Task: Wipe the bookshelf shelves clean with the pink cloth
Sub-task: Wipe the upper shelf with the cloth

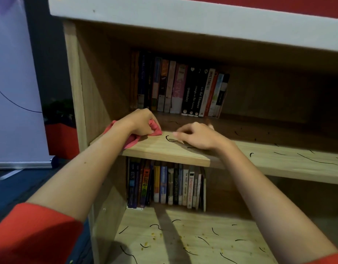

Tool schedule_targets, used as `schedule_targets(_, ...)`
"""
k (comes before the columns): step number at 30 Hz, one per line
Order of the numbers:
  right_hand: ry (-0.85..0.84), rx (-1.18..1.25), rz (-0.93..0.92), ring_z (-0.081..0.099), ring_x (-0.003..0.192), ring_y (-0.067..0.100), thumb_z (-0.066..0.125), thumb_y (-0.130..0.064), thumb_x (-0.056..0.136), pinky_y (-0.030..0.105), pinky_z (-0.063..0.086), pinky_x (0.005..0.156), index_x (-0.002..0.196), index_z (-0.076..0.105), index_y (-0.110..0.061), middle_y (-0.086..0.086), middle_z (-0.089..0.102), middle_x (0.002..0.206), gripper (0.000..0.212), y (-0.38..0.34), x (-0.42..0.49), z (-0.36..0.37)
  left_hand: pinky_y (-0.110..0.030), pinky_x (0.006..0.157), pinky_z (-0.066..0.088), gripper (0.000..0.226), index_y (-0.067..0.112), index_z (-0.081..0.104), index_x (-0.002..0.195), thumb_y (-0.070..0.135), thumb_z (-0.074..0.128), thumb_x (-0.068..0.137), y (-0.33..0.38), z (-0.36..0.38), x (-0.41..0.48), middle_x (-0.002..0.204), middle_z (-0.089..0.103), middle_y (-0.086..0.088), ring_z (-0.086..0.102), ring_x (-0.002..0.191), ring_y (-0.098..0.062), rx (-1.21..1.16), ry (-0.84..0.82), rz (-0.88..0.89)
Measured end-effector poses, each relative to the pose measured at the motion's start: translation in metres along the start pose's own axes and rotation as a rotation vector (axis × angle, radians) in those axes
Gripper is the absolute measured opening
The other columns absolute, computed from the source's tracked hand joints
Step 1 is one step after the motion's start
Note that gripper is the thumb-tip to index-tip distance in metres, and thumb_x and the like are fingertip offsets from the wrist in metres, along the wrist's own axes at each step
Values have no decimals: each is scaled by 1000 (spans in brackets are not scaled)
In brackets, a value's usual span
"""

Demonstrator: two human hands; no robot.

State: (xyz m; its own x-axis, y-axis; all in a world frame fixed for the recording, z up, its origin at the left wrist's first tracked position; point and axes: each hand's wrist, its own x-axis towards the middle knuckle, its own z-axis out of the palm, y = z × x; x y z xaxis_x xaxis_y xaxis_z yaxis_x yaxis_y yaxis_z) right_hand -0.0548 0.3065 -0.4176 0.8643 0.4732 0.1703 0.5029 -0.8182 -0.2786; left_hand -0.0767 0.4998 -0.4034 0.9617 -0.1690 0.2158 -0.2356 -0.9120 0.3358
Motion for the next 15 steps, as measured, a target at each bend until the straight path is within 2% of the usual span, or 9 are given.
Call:
schedule_targets(2,-79,-55,-20,35,135,18,33,-81,70,57,-5,111,135,47,-25,-5,44,144,87,-5,-13,1,-24,93,43,32,15,67,113,0,56,87,3,5,3,112,68,-5,60,104,-17,19,22,3)
schedule_targets(4,-110,-99,-15,31,138,18,32,-84,62,57,-9,111,139,43,-23,-5,40,146,99,-10,-17,-1,-26,94,43,34,13,66,115,-2,53,88,6,10,4,110,68,-8,60,105,-20,24,49,6)
schedule_targets(8,-142,-89,-8,32,137,21,41,-79,69,56,-7,111,139,43,-20,-1,42,145,92,-19,-17,-5,-27,96,44,35,19,69,109,-2,54,86,10,14,-1,104,70,-4,61,100,-17,13,46,48)
schedule_targets(10,-158,-86,-13,34,136,21,43,-77,71,56,-6,111,135,48,-18,-2,44,144,88,-20,-18,-7,-28,93,47,32,21,70,107,0,58,85,12,11,-2,102,69,0,61,97,-14,-14,15,45)
schedule_targets(12,-161,-73,-23,38,133,20,45,-76,72,56,-4,111,129,55,-14,-1,48,140,85,-20,-19,-7,-28,97,44,30,19,70,108,3,60,85,14,9,1,105,68,1,59,99,-13,-20,7,29)
schedule_targets(15,-156,-44,-27,47,124,20,44,-80,65,54,-2,110,125,55,-4,7,58,131,97,-21,-20,-7,-29,99,41,29,13,69,111,1,57,87,18,13,5,113,67,-3,58,108,-17,9,58,11)
